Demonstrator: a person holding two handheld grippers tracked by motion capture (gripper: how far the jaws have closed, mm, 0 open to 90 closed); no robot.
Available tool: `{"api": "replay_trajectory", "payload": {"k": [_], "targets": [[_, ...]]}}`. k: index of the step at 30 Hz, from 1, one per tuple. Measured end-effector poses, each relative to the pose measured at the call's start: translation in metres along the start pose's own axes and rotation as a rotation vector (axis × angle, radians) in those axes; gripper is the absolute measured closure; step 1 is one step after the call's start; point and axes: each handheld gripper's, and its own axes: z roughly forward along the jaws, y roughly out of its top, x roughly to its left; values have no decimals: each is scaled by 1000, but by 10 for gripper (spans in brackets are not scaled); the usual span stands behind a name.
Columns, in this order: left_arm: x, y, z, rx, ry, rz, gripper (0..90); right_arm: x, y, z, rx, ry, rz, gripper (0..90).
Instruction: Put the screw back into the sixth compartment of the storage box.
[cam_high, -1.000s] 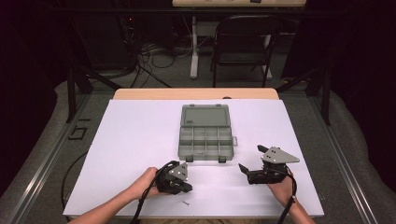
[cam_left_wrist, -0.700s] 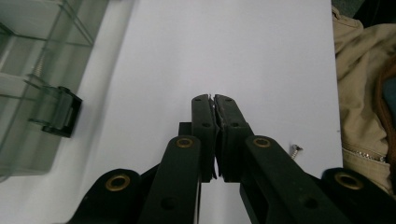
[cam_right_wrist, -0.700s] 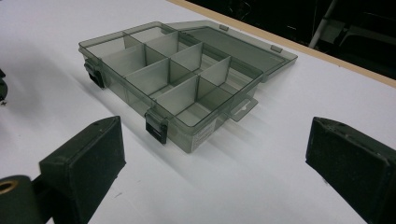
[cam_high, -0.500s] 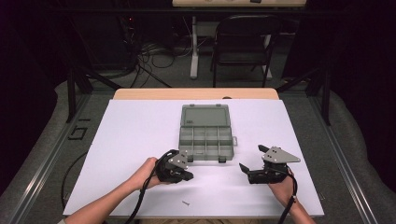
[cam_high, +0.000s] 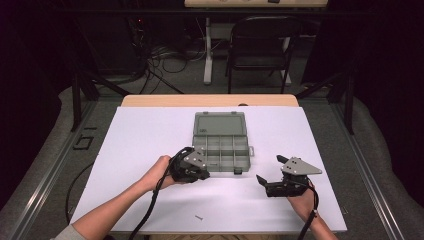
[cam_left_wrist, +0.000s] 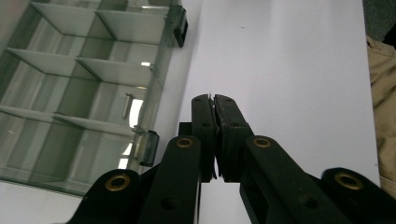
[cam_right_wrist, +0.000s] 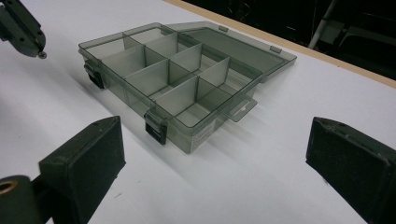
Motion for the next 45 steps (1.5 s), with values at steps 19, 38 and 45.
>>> {"api": "replay_trajectory", "payload": {"k": [19, 38, 45], "targets": [[24, 23, -6, 10, 61, 8, 877, 0, 0, -1, -5, 5, 4, 25], [46, 39, 6, 33, 87, -15, 877, 0, 0, -1, -3, 6, 3, 26], [55, 37, 19, 63, 74, -45, 877, -1, 0, -1, 2, 5, 3, 26]]}}
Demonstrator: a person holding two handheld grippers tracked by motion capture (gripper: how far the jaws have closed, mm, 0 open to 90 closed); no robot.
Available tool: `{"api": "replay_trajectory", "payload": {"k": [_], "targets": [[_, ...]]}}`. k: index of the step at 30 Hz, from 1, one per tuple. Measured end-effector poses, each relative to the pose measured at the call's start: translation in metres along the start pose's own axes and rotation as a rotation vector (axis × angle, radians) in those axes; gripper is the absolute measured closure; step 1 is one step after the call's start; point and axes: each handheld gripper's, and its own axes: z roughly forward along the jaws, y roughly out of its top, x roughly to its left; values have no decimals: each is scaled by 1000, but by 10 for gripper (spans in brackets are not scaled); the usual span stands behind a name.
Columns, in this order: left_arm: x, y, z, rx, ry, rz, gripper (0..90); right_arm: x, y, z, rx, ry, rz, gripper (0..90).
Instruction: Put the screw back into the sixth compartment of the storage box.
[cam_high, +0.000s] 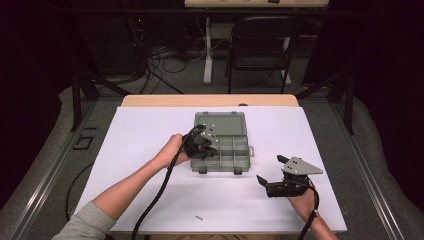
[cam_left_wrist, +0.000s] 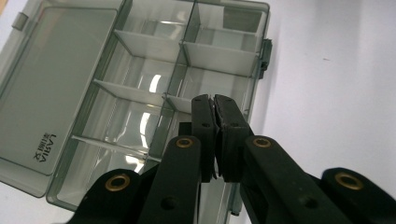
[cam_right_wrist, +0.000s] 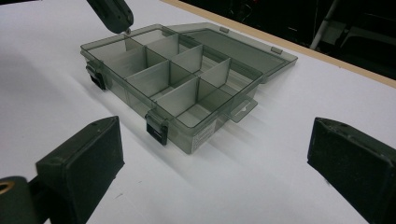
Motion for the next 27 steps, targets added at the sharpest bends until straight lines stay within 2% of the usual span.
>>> {"api": "replay_trajectory", "payload": {"k": [10, 16, 22, 27], "targets": [[7, -2, 20, 43, -13, -38, 871, 1, 1, 0, -5, 2, -2, 27], [9, -5, 23, 45, -18, -57, 849, 0, 0, -1, 1, 2, 3, 27], [11, -7, 19, 28, -28, -72, 708, 0, 0, 0, 0, 0, 1, 27], [8, -9, 10, 13, -14, -72, 477, 0, 0, 0, -2, 3, 2, 27]]}}
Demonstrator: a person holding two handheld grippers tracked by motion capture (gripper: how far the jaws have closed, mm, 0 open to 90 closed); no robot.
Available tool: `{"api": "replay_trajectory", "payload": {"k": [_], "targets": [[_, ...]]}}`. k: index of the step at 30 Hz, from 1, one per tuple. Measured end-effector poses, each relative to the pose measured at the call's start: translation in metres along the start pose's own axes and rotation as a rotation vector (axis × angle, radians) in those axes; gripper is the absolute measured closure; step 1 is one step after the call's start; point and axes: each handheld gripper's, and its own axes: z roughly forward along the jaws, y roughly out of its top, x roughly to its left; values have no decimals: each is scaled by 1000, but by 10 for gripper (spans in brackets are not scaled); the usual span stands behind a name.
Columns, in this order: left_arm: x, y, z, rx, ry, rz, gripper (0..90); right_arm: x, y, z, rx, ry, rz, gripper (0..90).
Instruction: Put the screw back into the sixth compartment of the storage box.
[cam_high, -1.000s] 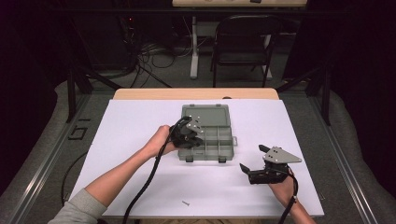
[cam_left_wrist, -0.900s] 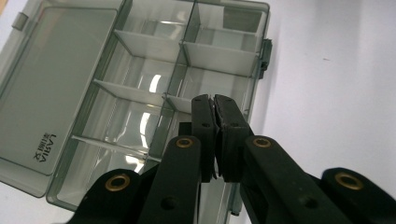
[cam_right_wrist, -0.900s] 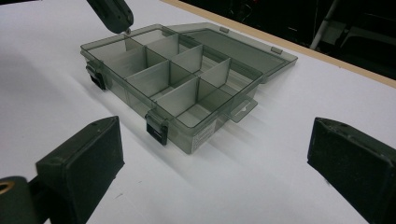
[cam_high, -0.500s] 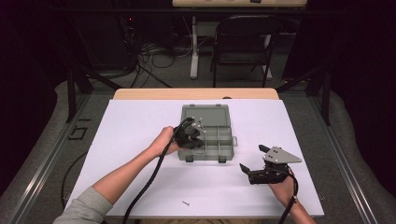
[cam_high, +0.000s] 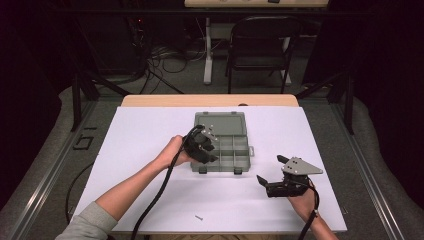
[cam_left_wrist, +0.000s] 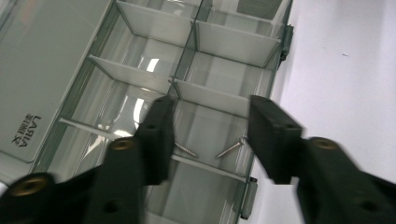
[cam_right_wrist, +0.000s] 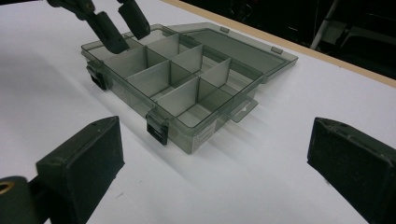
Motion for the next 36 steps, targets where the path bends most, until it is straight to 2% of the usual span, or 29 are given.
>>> {"api": "replay_trajectory", "payload": {"k": [6, 10, 21, 36], "targets": [[-9, -6, -14, -25, 3, 25, 244, 0, 0, 0, 4, 2, 2, 27], [-15, -12, -24, -31, 12, 43, 169, 0, 0, 0, 1, 0, 0, 27], [-28, -28, -44, -62, 34, 62, 110, 0, 0, 0, 4, 2, 2, 27], [-53, -42, -53, -77, 47, 97, 46, 0, 0, 0, 0, -3, 2, 26]]}}
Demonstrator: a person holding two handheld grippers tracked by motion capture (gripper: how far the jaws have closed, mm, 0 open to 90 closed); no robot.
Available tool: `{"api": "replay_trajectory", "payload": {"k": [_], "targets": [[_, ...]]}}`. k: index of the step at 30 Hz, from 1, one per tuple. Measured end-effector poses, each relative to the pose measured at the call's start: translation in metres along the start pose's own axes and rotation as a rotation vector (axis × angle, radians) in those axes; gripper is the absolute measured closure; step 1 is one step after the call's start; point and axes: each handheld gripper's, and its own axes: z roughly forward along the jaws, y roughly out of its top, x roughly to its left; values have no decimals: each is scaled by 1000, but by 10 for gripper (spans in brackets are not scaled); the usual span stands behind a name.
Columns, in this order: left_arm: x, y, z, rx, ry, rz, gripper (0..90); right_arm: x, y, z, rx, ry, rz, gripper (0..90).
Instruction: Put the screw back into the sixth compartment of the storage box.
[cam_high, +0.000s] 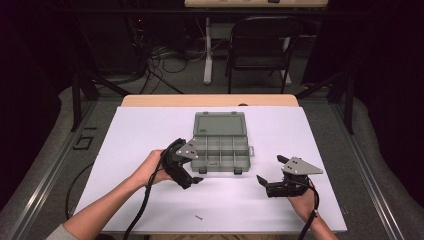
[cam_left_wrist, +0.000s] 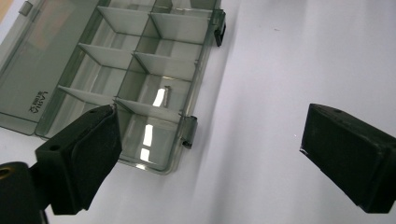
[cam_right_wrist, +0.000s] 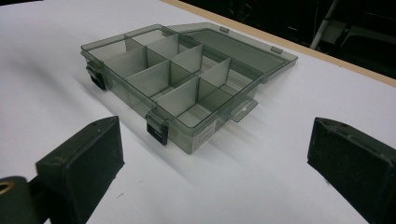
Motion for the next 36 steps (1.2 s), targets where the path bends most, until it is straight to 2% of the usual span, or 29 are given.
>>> {"api": "replay_trajectory", "payload": {"k": [12, 22, 36], "targets": [[-18, -12, 1, 4, -13, 15, 0, 0, 0, 1, -1, 4, -1, 26], [-34, -20, 3, -15, -13, 19, 0, 0, 0, 1, 0, 4, -1, 26], [-53, -33, 11, -22, -55, 39, 0, 0, 0, 1, 1, 3, -1, 26]]}}
